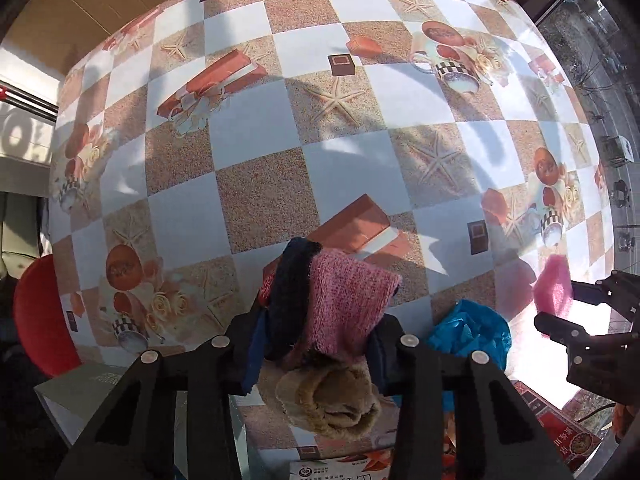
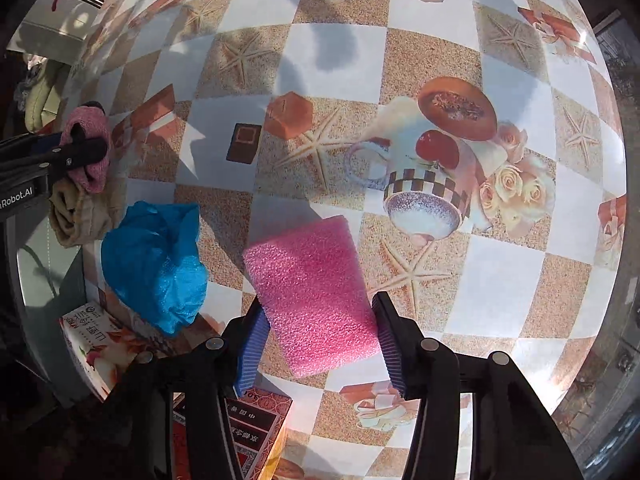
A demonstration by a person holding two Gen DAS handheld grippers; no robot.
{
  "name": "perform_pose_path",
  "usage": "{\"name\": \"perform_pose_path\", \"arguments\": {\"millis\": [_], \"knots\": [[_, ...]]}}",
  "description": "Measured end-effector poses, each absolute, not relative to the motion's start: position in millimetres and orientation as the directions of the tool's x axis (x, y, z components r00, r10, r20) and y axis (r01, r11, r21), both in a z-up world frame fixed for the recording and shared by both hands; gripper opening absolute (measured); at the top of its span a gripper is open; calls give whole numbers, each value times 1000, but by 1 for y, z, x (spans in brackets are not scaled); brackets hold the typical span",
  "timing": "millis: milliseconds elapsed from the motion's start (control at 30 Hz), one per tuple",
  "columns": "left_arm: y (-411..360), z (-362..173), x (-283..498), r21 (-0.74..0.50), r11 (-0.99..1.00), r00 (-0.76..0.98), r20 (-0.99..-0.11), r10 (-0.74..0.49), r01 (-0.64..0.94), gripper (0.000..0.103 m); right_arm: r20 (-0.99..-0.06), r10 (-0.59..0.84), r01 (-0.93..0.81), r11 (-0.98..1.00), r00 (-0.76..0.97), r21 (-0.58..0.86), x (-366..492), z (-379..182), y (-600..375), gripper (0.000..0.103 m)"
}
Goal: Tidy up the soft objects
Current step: 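Grasp the pink foam sponge with the right tool while the left tool grasps the pink knitted item, then carry the pink sponge and pink knitted item with both tools over the white box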
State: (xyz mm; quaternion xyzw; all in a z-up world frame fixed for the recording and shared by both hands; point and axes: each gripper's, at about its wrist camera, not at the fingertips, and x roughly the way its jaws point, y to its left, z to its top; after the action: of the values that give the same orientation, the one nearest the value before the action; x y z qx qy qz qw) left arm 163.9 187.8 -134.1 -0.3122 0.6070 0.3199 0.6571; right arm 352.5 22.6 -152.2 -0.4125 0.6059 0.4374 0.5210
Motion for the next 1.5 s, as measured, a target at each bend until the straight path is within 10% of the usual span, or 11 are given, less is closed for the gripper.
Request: {"name": "perform_pose_path", "arguments": {"millis": [833,1500], "knots": [[68,-4,78,-93,649,281,-940,192,-755,46,-945,286,-833,476,-158,283,303,-8,-27,53],[14,-1,-109,-57,428,180,-951,253,-902,46,-945,196,-950,119,-263,289,76,-7,20,53]]}}
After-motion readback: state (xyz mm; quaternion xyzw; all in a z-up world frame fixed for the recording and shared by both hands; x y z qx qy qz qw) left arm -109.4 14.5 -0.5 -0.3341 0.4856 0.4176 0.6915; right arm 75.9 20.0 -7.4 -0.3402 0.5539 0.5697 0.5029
